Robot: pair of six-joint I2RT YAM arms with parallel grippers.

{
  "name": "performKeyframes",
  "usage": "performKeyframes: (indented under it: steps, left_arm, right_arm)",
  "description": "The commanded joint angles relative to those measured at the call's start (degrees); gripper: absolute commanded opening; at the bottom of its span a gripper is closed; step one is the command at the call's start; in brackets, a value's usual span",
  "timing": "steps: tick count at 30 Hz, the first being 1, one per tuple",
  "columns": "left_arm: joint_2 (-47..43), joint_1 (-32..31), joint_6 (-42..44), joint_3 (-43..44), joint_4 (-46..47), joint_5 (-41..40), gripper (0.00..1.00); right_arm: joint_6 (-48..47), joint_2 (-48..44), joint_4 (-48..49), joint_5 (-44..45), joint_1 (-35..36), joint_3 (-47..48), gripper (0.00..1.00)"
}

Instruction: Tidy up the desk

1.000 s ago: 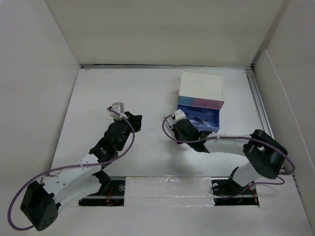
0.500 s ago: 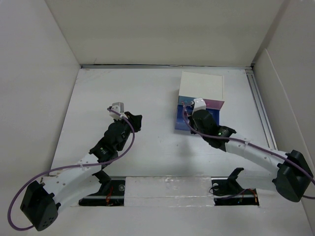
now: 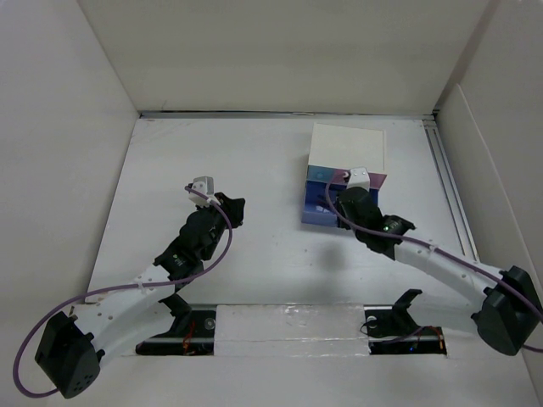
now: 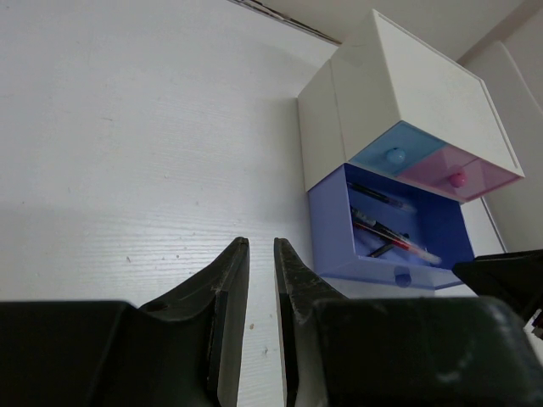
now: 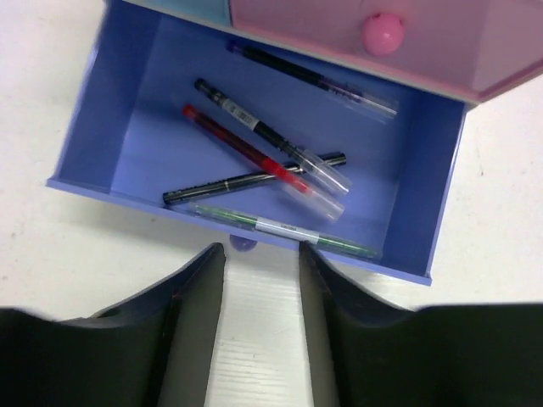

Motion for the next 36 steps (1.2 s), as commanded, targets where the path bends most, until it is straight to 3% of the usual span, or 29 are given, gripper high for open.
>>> performKeyframes:
  steps: [1,3,4,5,10,11,12,15,22,28,36]
  left_arm:
    - [-0.80,0.13,-0.02,-0.28,2.43,0.30,0.15]
    - [-0.63,0.13,-0.02,-0.28,2.52,0.39,0.15]
    - [-0.71,0.13,-0.11,-0.28,2.43,0.39,0.15]
    - [-0.54,0.13,-0.11,-0.19,2.52,0.39,0.15]
    - [-0.36,0.13,-0.11,-0.19,2.87,0.91,0.15]
    - [-0.19,0.13,-0.11,-0.19,2.95,1.09,0.15]
    - [-0.19,0.13,-0.02,-0.10,3.04,1.27,0.15]
    - [-0.18,0.13,-0.11,-0.19,2.96,1.35,0.15]
    - [-1.77,0.13,-0.11,-0.54,2.60,1.44,0.15]
    - [-1.50,0.13,-0.11,-0.37,2.60,1.53,0.15]
    - [-0.98,0.13,-0.20,-0.46,2.96,1.79,0.15]
  right_arm:
    - [0.70,-4.24,2.30,0.60,1.12,1.43,0.45]
    - [0.69,-6.26,4.50,-1.95,1.65,-1.02,0.22]
    - [0.87,-6.71,5.12,-3.00,1.65,-1.91,0.01]
    - [1.65,-6.98,6.08,-5.28,1.65,-2.87,0.00]
    - [9.54,-7.07,14.06,-4.96,2.18,-11.91,0.00]
    - [10.61,-6.81,15.66,-4.51,2.18,-12.98,0.06]
    - [11.32,-6.54,16.98,-4.25,2.18,-13.86,0.18]
    - [13.96,-4.61,21.29,-1.44,2.18,-15.01,0.33]
    - [15.98,0.22,27.61,2.52,1.04,-15.98,0.46]
    - [17.39,6.46,31.66,1.20,-0.28,-15.98,0.42]
    - [18.01,8.84,36.15,4.54,-0.28,-16.68,0.18]
